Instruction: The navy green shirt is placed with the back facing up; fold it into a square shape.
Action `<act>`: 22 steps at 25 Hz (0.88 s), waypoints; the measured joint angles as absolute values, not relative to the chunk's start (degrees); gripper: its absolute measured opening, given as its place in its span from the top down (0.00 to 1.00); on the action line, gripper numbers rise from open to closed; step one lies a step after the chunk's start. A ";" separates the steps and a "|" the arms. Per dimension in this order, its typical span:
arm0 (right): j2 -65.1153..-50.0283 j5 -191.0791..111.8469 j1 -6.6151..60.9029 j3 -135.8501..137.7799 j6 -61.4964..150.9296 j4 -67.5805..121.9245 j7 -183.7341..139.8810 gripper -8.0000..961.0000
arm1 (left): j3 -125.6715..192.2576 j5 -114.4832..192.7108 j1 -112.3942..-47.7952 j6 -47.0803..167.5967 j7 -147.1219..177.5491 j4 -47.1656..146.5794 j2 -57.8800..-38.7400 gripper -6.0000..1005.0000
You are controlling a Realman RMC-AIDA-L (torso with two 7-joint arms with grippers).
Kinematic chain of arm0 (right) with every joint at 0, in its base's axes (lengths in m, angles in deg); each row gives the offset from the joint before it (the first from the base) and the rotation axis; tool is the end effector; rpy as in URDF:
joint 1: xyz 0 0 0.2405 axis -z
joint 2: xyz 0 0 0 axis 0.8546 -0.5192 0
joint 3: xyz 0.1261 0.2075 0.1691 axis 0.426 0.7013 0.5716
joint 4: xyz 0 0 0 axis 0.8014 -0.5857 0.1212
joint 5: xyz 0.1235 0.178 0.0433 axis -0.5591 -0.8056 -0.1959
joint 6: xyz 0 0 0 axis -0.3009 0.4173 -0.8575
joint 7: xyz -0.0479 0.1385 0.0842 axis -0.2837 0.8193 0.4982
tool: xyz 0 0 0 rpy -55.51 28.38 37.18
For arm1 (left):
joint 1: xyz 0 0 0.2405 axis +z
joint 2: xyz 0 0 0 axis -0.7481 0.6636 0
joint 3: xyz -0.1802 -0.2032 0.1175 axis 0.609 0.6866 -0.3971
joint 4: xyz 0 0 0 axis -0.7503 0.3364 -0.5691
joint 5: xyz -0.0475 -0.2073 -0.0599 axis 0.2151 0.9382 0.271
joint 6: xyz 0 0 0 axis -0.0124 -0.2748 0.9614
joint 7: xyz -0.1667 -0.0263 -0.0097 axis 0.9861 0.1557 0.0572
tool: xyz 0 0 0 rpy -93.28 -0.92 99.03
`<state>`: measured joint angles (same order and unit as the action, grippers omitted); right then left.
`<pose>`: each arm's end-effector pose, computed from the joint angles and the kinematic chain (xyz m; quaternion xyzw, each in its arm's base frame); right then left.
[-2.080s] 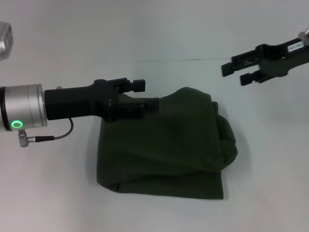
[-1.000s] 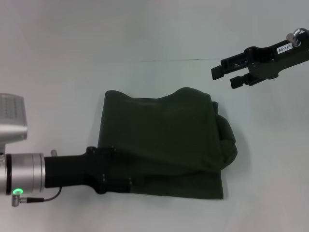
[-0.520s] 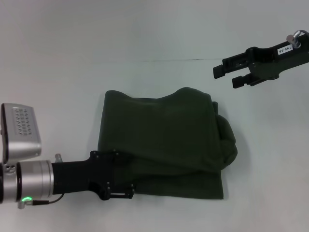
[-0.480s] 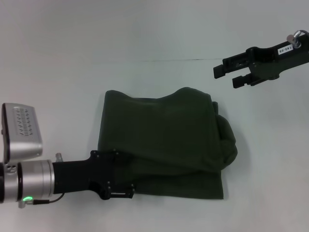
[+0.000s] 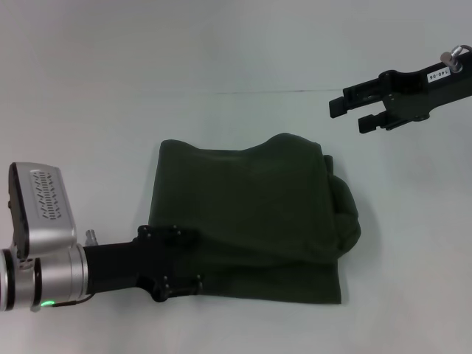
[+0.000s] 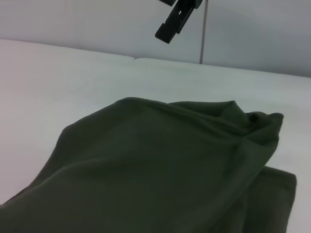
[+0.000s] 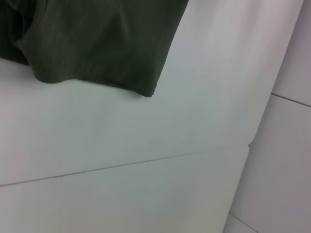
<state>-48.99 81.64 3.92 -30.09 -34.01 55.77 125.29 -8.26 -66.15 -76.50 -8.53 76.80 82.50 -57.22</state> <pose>0.2161 0.4876 0.0483 -0.7858 0.6038 0.0977 0.0916 -0.3054 0.3469 -0.1070 -0.9677 -0.1216 -0.1563 0.1564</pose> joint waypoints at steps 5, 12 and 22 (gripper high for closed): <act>-49.00 81.65 3.90 -30.09 -33.98 55.77 125.29 0.10 | -8.26 -66.15 -76.29 -7.55 74.73 82.46 -57.28 0.28; -48.99 81.65 3.93 -29.69 -34.05 55.77 125.28 0.10 | -8.25 -65.98 -75.78 -6.98 70.65 82.05 -57.54 0.45; -48.81 81.65 4.35 -28.57 -34.39 55.77 124.80 0.10 | -8.25 -65.65 -75.56 -6.75 66.78 82.04 -57.71 0.85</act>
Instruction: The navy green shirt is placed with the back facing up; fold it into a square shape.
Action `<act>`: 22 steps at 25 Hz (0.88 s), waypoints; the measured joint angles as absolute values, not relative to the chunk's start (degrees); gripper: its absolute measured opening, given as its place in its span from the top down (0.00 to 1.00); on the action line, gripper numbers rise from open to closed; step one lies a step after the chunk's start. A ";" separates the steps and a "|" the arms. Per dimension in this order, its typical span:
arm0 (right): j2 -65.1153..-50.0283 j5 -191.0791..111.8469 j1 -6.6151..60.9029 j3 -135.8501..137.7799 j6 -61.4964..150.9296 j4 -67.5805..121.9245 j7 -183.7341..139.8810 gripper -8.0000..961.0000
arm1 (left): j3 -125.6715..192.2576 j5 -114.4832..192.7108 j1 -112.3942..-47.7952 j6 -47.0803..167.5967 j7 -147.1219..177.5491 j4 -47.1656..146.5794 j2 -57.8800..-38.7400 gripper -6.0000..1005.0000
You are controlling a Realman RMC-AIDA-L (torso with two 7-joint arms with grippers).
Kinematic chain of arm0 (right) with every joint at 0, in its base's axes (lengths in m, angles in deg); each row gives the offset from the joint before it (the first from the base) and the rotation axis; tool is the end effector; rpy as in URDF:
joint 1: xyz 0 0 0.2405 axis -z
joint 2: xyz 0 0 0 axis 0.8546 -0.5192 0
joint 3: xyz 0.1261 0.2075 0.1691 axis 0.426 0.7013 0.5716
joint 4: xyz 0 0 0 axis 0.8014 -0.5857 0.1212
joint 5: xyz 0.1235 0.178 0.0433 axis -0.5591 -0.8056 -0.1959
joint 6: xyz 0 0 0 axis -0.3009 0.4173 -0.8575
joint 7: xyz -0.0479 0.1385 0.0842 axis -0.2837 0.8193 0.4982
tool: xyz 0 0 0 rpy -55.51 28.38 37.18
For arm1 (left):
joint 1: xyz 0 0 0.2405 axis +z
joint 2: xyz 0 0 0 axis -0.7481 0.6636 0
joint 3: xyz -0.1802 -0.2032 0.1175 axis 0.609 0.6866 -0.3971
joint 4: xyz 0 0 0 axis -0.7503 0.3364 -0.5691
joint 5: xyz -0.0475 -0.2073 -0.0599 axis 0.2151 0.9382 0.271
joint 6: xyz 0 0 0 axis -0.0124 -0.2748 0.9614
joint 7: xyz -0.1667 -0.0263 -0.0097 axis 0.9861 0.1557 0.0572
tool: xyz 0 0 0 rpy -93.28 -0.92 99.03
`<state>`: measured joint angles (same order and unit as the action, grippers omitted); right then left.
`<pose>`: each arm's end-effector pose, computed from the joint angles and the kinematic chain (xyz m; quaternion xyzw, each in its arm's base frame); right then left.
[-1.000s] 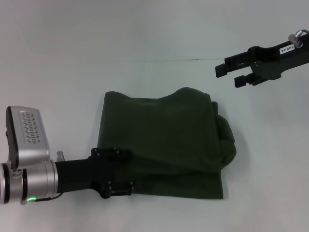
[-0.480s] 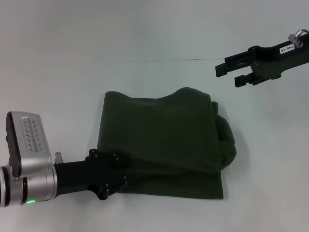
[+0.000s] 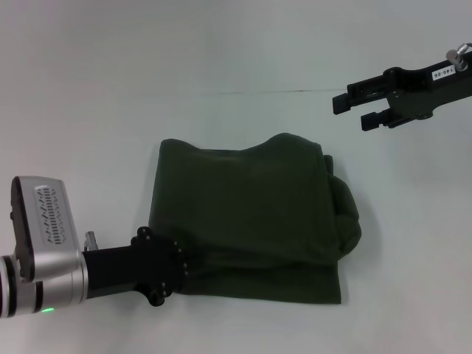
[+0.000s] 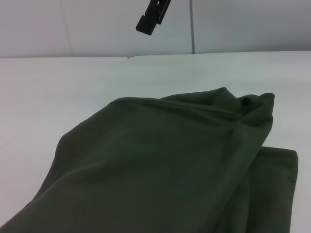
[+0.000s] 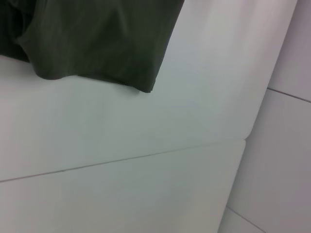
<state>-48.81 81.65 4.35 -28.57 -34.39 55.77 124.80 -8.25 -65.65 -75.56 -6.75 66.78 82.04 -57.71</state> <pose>0.2190 0.4868 0.0524 -0.7829 0.6060 0.1082 0.0908 -0.3116 0.3436 -0.1113 -0.9724 -0.0528 -0.1388 0.1802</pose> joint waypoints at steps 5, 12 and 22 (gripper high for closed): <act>-48.75 81.59 4.39 -28.45 -34.42 55.78 124.83 0.10 | -8.18 -64.84 -75.57 -6.70 65.93 82.19 -57.76 0.95; -48.65 81.55 4.49 -28.42 -34.44 56.15 125.20 0.10 | -7.60 -64.37 -75.31 -13.98 68.51 84.70 -57.23 0.96; -48.65 81.55 4.50 -28.42 -34.41 55.97 124.66 0.10 | -8.63 -66.41 -74.87 -19.11 75.08 86.39 -55.84 0.96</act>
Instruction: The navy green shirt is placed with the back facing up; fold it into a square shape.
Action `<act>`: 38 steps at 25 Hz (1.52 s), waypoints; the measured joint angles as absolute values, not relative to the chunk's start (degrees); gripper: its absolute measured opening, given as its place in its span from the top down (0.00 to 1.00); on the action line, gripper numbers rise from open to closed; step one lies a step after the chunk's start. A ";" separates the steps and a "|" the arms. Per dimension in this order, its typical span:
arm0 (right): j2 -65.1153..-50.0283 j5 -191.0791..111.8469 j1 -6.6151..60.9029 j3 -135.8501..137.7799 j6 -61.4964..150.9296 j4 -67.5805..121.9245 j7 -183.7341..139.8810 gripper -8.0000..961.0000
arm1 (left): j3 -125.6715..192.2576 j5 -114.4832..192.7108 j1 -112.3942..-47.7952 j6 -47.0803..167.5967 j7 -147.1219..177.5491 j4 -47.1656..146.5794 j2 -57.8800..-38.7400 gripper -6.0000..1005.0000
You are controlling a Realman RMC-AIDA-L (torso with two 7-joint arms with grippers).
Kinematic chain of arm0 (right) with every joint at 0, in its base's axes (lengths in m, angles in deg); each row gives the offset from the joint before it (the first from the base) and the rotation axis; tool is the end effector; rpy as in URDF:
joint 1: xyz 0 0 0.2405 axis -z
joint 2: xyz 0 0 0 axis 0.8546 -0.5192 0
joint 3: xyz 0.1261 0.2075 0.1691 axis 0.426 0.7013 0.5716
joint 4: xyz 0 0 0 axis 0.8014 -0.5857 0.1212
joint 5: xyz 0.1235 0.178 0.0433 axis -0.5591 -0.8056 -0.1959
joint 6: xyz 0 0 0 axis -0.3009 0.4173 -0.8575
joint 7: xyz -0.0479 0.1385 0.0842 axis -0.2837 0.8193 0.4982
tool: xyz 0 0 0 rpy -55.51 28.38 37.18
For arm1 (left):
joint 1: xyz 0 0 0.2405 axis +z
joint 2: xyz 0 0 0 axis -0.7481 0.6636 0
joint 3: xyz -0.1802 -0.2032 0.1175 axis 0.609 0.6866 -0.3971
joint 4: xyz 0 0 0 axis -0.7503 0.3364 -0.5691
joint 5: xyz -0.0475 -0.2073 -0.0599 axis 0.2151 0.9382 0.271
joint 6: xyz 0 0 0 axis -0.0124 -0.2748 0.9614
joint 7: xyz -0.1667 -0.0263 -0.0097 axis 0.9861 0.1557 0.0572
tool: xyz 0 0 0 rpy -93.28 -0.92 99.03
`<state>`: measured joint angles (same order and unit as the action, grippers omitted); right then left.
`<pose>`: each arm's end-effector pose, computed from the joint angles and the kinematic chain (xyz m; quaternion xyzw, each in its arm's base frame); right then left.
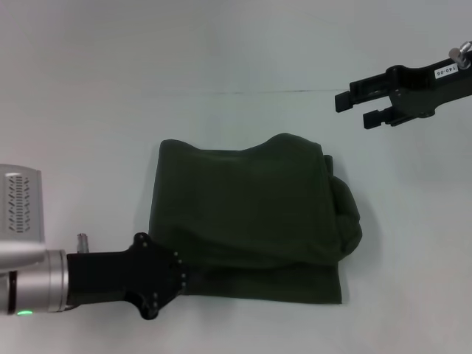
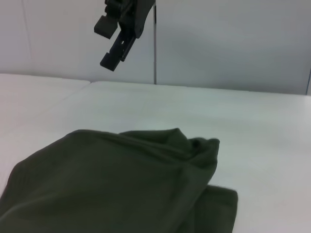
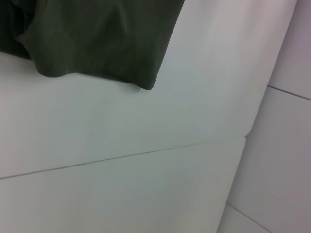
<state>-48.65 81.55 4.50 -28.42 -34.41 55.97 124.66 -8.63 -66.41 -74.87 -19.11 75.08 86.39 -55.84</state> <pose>0.2198 0.4873 0.0548 -0.7830 0.6050 0.1103 0.0932 -0.2979 0.3287 -0.0864 -0.9747 -0.0713 -0.1813 0.1095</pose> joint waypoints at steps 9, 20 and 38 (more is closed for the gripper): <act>-49.02 81.29 4.08 -28.61 -36.68 55.77 121.84 0.10 | -7.58 -63.37 -77.38 -24.21 84.96 86.02 -57.11 0.95; -51.28 80.85 3.71 -31.48 -39.78 55.57 114.60 0.10 | -6.52 -60.87 -81.54 -34.32 100.14 85.02 -56.77 0.87; -53.22 81.32 1.70 -42.24 -38.60 56.26 104.58 0.10 | 3.28 -58.85 -79.25 -31.13 98.65 80.93 -49.84 0.16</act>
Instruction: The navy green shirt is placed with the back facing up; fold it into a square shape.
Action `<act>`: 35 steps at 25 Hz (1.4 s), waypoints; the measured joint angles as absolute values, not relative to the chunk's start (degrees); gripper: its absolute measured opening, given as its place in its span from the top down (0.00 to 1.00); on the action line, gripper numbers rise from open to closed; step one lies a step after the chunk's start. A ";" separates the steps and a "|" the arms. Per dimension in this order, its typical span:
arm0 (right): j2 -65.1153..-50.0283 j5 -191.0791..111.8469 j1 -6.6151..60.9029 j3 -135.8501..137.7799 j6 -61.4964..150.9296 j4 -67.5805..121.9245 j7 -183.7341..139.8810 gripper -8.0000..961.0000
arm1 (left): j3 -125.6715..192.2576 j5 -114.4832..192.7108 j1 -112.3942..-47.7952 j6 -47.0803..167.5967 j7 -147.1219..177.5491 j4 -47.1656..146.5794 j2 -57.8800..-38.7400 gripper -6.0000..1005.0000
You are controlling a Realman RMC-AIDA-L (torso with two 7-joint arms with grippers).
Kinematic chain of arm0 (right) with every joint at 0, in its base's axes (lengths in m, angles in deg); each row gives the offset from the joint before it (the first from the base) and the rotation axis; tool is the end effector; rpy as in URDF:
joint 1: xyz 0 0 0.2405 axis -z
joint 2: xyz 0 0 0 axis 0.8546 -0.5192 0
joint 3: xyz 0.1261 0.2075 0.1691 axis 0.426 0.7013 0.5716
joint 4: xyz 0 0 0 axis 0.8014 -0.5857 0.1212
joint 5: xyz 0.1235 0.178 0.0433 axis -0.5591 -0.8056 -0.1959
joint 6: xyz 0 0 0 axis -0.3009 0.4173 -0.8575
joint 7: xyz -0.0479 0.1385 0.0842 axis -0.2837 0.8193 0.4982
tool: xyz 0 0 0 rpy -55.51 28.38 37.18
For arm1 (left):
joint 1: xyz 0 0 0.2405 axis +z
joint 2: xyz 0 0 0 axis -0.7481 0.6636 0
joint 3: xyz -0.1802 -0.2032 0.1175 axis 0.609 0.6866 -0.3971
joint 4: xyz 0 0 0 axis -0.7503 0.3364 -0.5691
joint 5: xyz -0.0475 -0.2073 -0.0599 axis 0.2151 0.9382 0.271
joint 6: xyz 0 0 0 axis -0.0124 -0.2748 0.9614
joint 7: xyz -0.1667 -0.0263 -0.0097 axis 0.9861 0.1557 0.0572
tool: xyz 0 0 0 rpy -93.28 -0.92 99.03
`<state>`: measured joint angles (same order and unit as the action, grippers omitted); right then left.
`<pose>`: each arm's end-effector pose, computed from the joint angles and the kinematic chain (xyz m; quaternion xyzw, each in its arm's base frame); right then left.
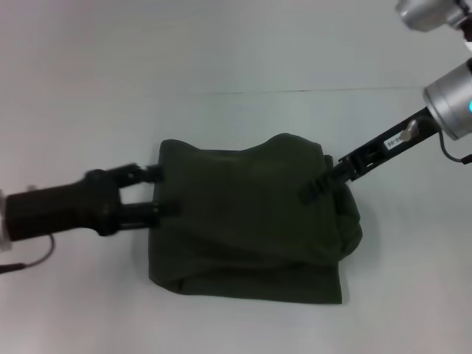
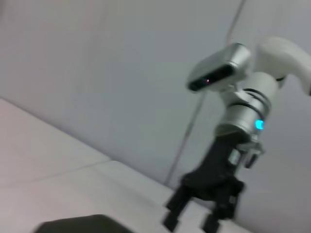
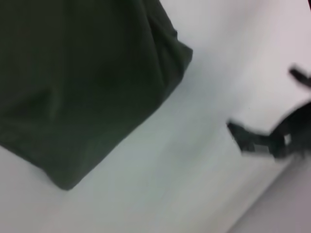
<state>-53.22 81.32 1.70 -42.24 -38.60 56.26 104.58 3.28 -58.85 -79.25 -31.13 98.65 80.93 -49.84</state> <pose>0.1932 0.4570 -0.0089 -0.9139 0.4050 -0.0184 0.0184 -0.2772 0.3535 -0.0160 -0.9054 -0.2530 -0.3326 0.0745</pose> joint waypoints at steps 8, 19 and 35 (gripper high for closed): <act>-56.27 81.53 -2.74 -49.98 -39.22 55.85 103.15 0.10 | 8.99 -58.84 -77.83 -29.19 97.09 80.53 -48.28 0.11; -62.15 87.41 -5.16 -56.86 -36.20 55.62 102.77 0.10 | 9.39 -58.84 -77.97 -27.61 96.74 80.55 -48.99 0.11; -59.38 92.27 -3.17 -42.37 -43.49 65.18 104.09 0.10 | 9.41 -58.85 -79.66 -26.01 97.50 80.55 -48.80 0.11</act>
<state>-59.38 92.27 -3.17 -42.37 -43.49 65.18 104.09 9.41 -58.85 -79.66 -26.01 97.50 80.55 -48.80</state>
